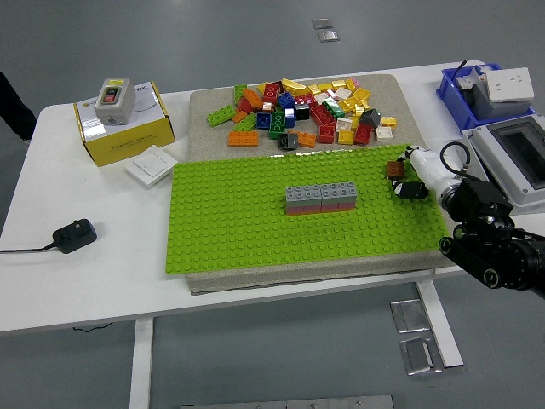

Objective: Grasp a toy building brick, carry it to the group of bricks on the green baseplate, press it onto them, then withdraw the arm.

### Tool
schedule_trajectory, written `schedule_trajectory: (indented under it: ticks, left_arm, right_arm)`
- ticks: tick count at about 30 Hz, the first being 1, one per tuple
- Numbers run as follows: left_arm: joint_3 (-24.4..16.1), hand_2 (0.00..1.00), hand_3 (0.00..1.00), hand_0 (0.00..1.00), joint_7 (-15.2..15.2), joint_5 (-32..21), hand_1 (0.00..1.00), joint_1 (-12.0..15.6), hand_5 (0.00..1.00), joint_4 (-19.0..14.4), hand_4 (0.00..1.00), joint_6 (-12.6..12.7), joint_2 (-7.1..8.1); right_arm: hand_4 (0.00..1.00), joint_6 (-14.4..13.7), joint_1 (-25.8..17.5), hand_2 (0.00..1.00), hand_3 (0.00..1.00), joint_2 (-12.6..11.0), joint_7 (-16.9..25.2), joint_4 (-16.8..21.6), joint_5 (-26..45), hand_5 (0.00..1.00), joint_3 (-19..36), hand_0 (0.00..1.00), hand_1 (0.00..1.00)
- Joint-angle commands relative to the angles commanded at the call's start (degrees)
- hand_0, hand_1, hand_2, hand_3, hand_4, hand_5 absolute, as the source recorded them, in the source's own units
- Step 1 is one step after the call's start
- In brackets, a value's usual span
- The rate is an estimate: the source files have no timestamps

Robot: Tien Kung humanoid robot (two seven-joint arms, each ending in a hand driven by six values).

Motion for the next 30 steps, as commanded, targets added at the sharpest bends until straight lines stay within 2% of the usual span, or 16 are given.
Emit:
schedule_trajectory:
  ticks: [11,14,20,23,27,30]
  left_arm:
    - [0.22,0.570,0.602,0.662,-0.06,-0.25,0.660,0.09,0.660,0.00,0.190,0.08,0.02]
    - [0.11,0.570,0.602,0.662,-0.05,-0.23,0.660,0.20,0.662,0.00,0.190,0.09,-0.04]
    - [-0.41,0.571,0.602,0.662,-0.07,-0.12,0.660,0.58,0.664,0.00,0.191,0.10,-0.16]
    - [-0.81,0.571,0.602,0.662,0.00,0.13,0.660,0.79,0.664,0.00,0.191,0.08,-0.26]
    - [-0.84,0.572,0.603,0.662,-0.15,0.15,0.660,0.84,0.668,0.00,0.192,0.06,-0.43]
    - [-0.86,0.572,0.603,0.662,-0.19,0.15,0.660,0.84,0.668,0.00,0.192,0.06,-0.46]
  right_arm:
    - [0.514,-1.03,0.02,0.946,0.576,-0.46,0.98,-0.11,0.41,0.342,0.89,0.859,0.914]
    - [0.514,-1.28,-0.12,0.945,0.576,-0.89,0.98,0.89,0.38,0.340,1.18,0.857,0.912]
    - [0.509,-1.57,-0.93,0.950,0.552,-4.27,-1.02,8.43,-0.94,0.345,1.86,0.860,0.920]
    - [0.509,-1.03,-1.74,0.950,0.552,-5.50,-2.77,14.06,-1.47,0.345,2.55,0.860,0.920]
    - [0.507,-0.72,-3.35,0.948,0.535,-4.43,-4.58,21.41,-4.37,0.342,3.62,0.869,0.918]
    - [0.507,-0.70,-4.03,0.948,0.535,-2.45,-5.39,26.40,-7.39,0.342,3.33,0.869,0.918]
